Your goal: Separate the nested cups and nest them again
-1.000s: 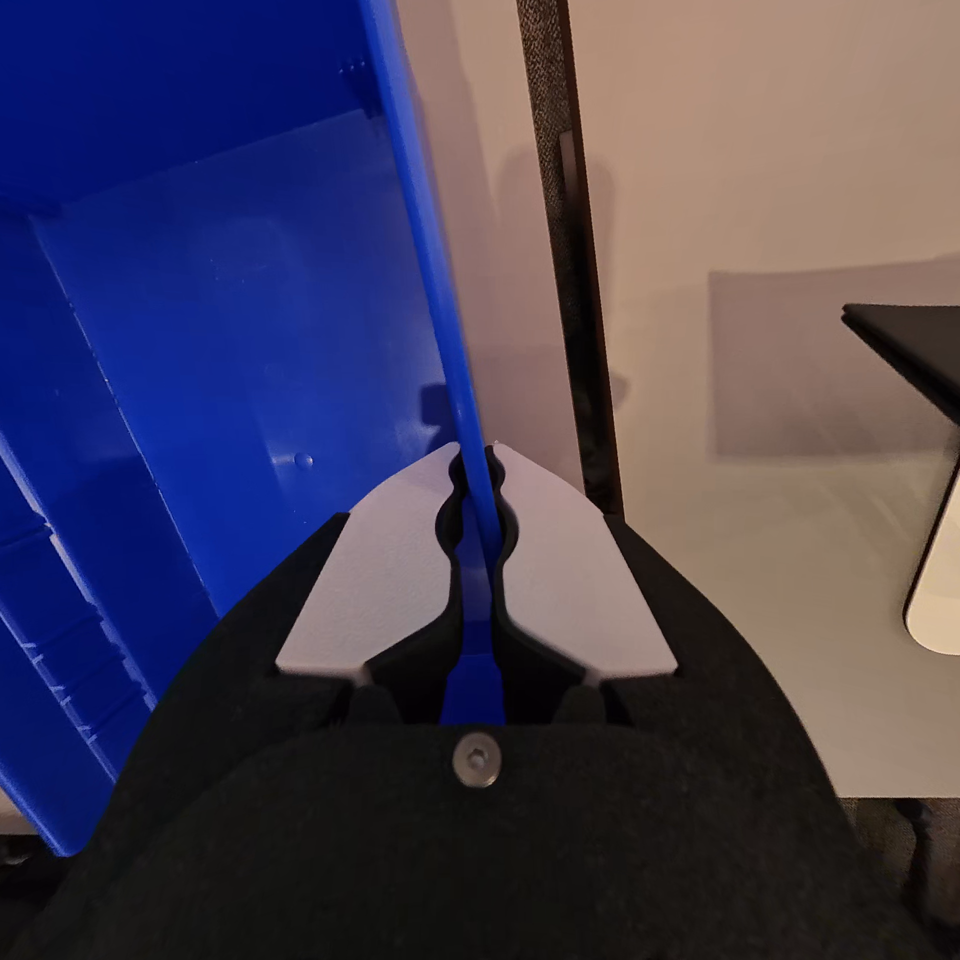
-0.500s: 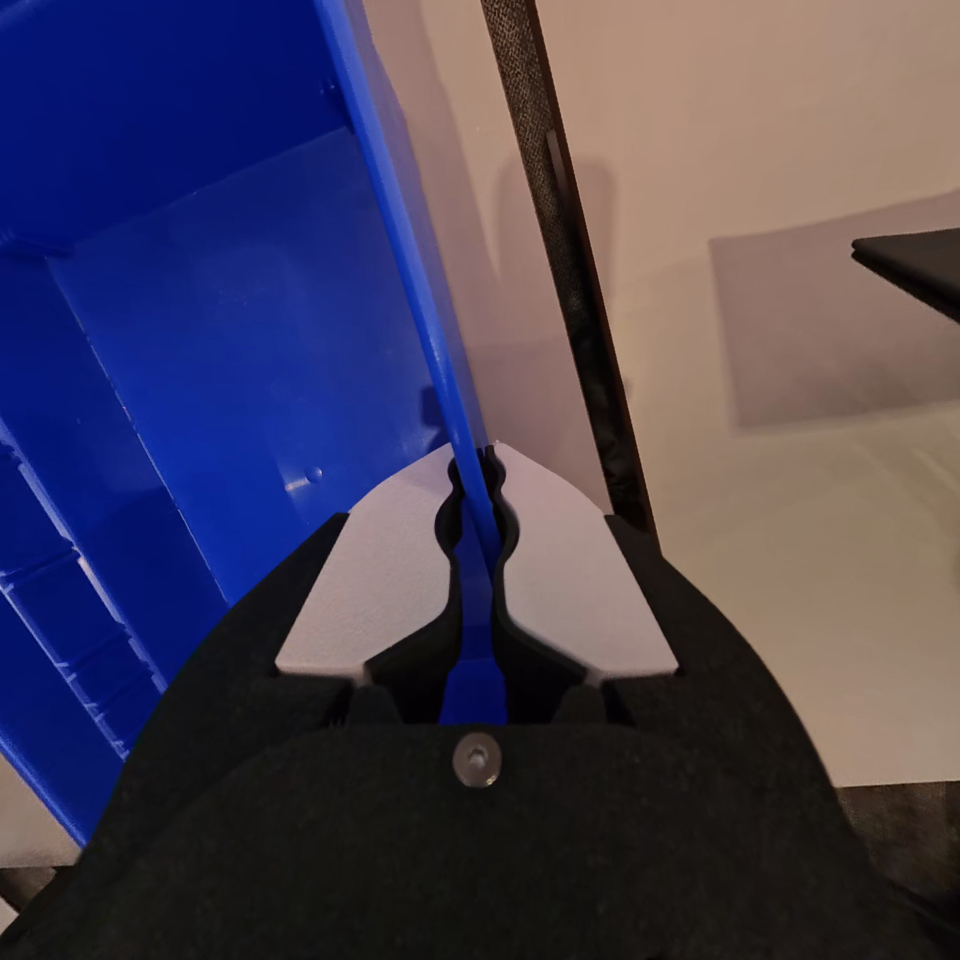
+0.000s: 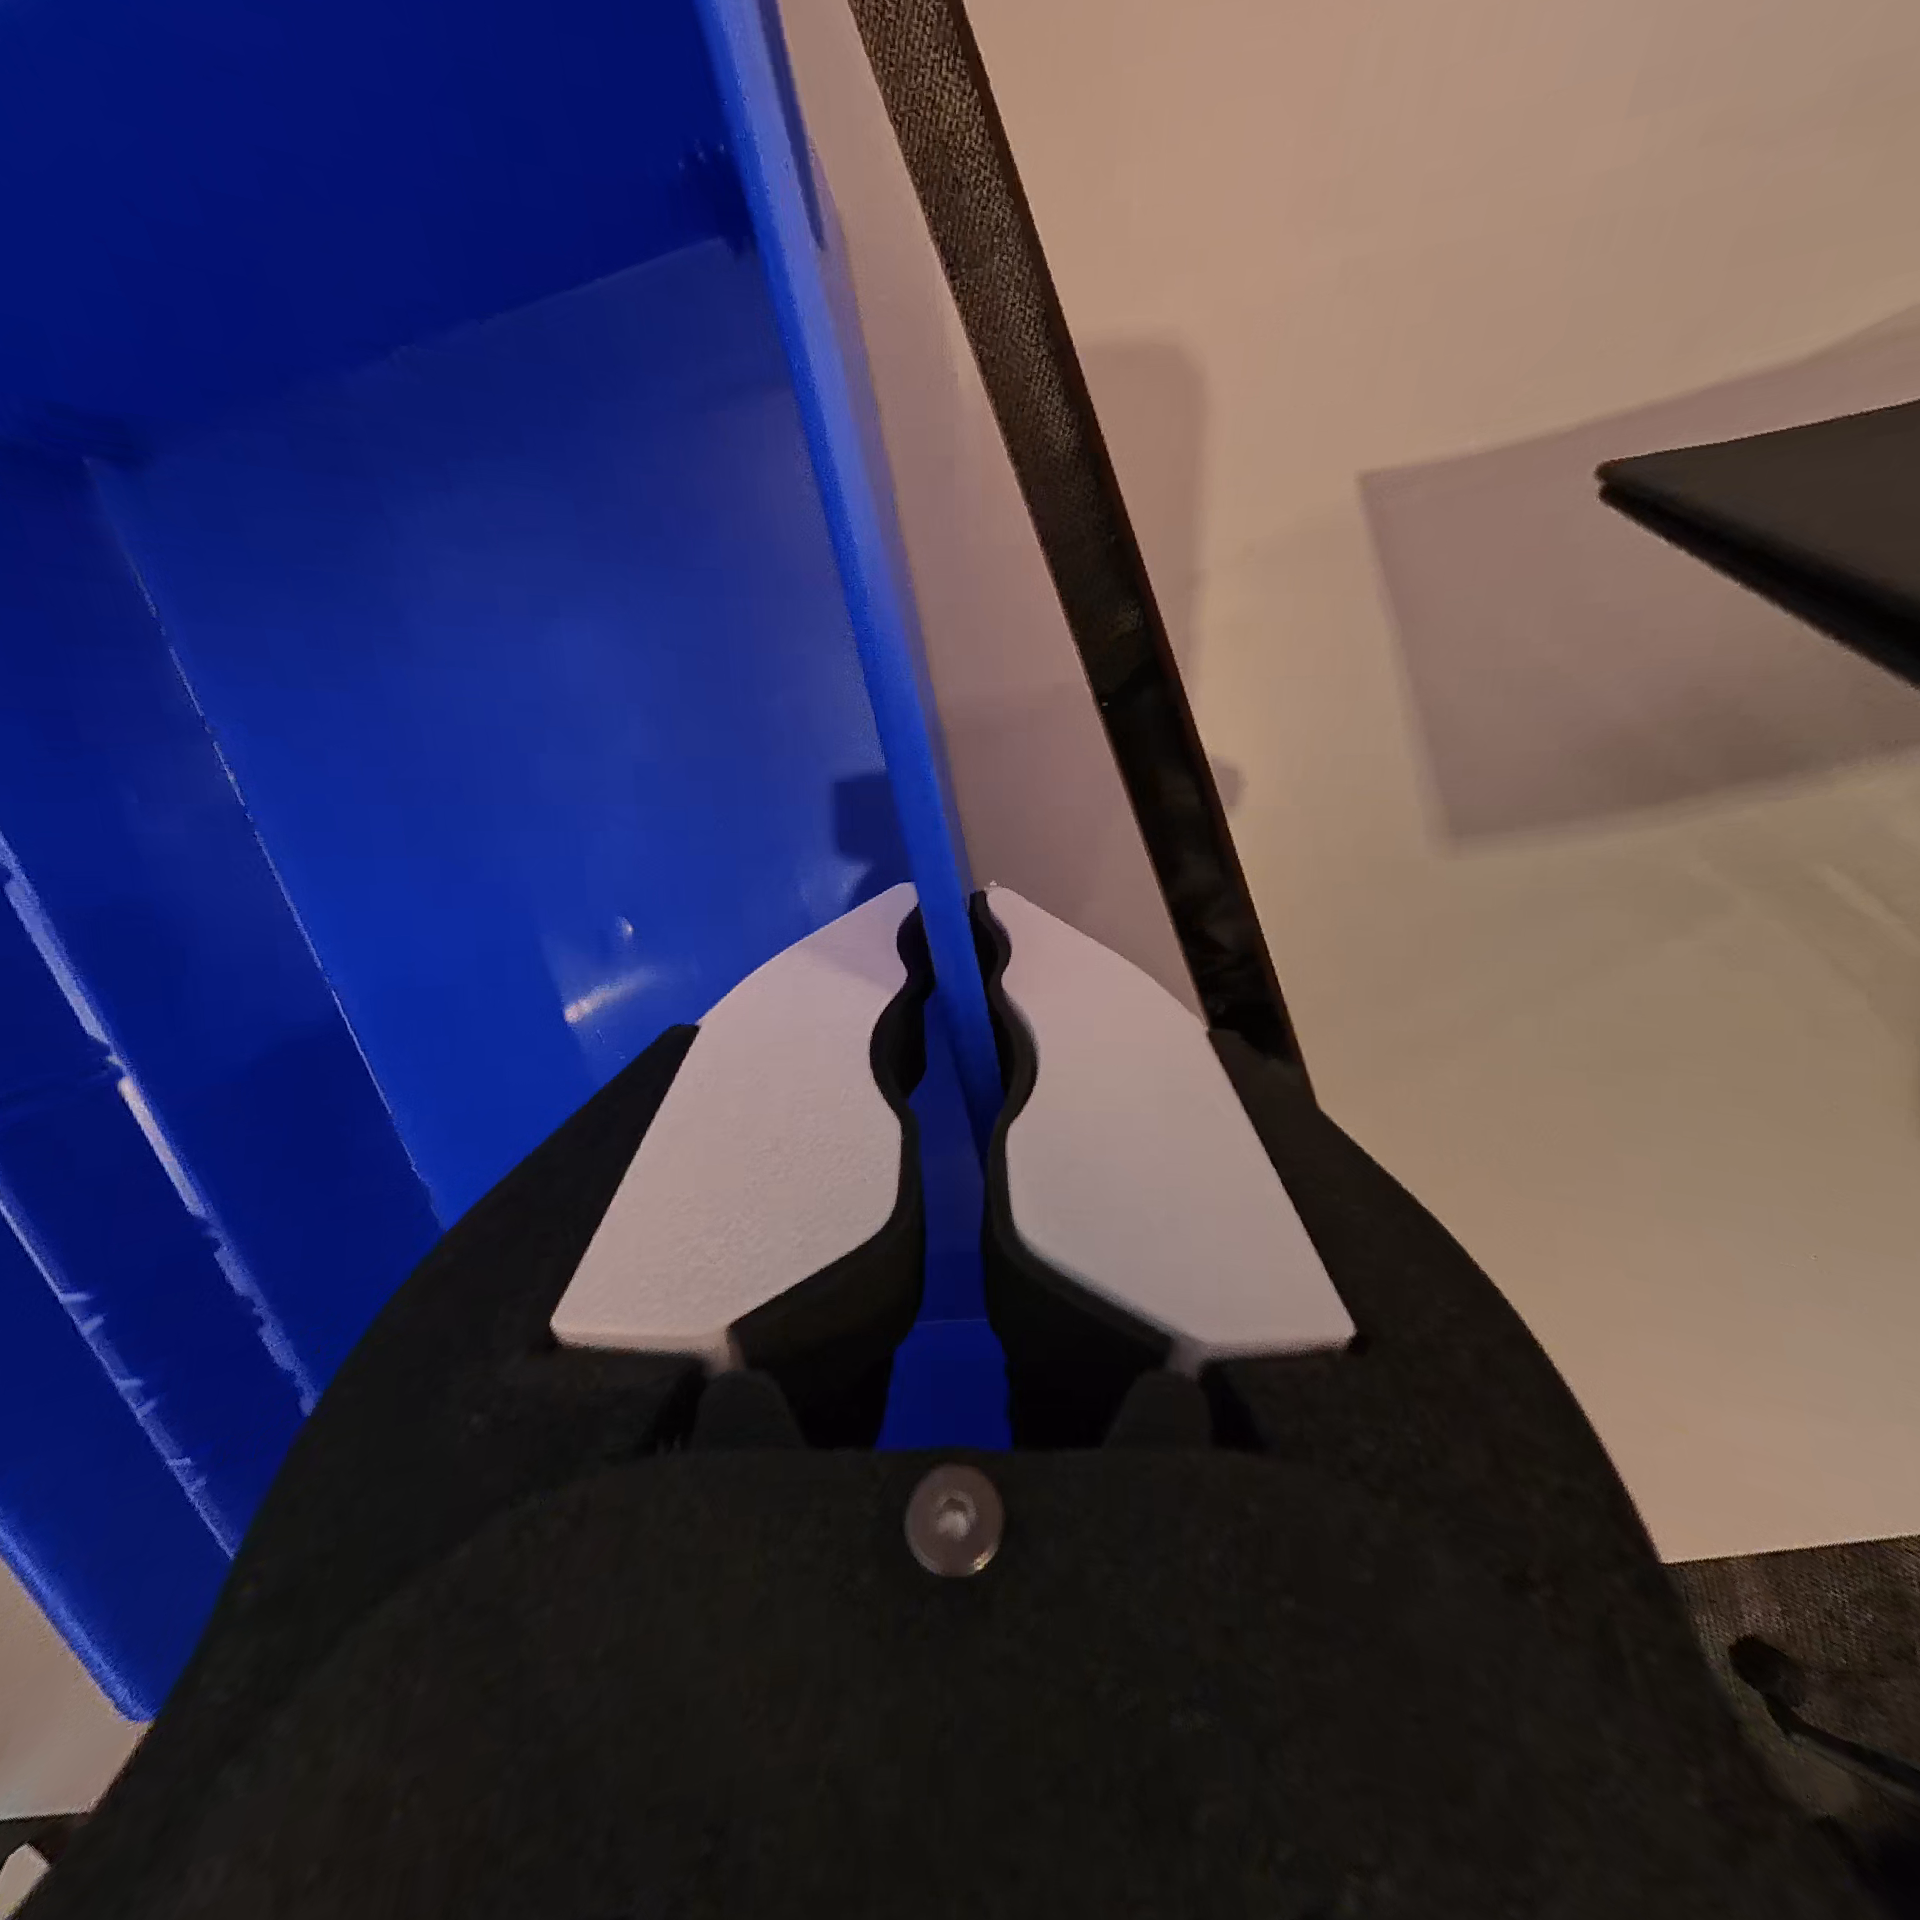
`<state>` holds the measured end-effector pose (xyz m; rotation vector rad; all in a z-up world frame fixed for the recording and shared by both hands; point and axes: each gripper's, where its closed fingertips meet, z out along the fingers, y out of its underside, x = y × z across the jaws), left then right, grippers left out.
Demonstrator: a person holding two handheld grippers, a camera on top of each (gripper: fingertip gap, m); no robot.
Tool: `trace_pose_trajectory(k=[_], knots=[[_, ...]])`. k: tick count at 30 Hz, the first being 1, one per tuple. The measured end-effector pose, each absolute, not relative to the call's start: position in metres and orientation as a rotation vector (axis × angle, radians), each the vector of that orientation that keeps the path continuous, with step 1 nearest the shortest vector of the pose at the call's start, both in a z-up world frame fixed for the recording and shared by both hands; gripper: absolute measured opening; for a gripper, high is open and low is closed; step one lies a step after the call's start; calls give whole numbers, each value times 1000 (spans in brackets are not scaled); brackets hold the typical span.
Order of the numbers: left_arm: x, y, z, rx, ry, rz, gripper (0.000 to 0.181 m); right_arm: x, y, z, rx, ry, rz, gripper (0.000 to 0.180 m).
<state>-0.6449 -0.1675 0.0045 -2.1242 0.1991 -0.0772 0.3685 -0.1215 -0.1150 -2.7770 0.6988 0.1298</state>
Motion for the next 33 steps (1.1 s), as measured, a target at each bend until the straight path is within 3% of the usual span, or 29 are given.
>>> trace_pose_trajectory(k=[20,33], knots=[[-633,-168,17,-2104,205,-77,63,346,-118,-114,-2804,84,202,7],[-628,-168,19,-2108,227,-65,63,350,-116,-114,-2805,207,198,6]])
